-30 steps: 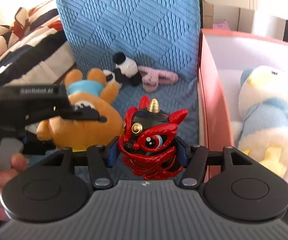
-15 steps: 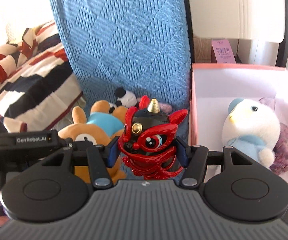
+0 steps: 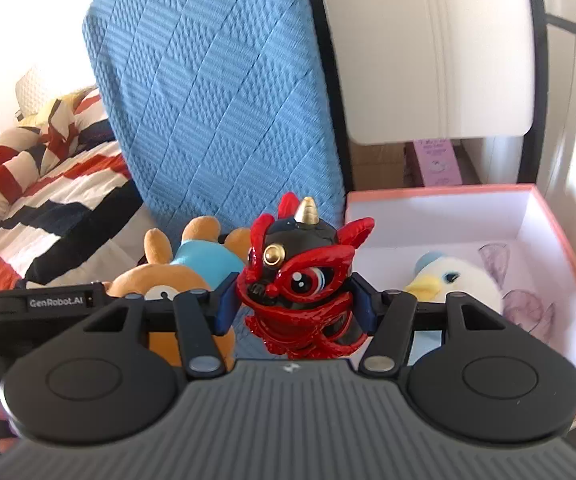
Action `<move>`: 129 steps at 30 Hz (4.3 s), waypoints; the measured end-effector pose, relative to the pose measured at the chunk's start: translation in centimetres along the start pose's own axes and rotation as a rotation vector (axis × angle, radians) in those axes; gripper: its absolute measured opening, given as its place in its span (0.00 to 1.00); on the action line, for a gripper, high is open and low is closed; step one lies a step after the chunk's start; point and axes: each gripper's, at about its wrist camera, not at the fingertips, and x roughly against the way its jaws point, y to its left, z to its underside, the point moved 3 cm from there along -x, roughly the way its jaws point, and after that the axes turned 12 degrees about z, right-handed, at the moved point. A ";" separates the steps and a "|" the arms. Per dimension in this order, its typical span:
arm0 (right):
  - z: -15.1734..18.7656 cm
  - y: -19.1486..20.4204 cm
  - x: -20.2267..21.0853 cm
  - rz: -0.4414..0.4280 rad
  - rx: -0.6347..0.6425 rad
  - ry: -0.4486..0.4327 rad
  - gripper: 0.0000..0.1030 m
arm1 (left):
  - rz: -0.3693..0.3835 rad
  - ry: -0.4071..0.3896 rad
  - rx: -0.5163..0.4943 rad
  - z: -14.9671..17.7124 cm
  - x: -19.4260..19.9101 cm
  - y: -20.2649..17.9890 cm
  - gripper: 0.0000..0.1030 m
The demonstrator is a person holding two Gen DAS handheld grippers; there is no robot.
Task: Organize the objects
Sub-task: 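Lift the bear with the left gripper while the right gripper lifts the red lion, then lower the bear and red lion into the pink box and open both grippers, then withdraw both tools from the box and move them toward the panda and bunny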
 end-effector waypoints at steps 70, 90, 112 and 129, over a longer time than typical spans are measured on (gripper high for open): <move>6.0 -21.4 -8.2 0.255 -0.180 0.126 0.57 | -0.140 0.216 -0.385 3.6 -16.5 -10.6 0.83; 2.7 -13.5 4.1 0.111 -0.184 -0.030 0.57 | -0.017 0.116 -0.444 3.9 -4.4 -13.2 0.83; 7.3 -3.0 3.9 0.020 -0.161 0.045 0.57 | -0.020 0.018 -0.414 3.9 3.1 -6.8 0.83; 8.4 3.1 2.7 0.037 -0.096 0.086 0.57 | -0.071 -0.048 -0.411 2.2 6.9 -0.7 0.83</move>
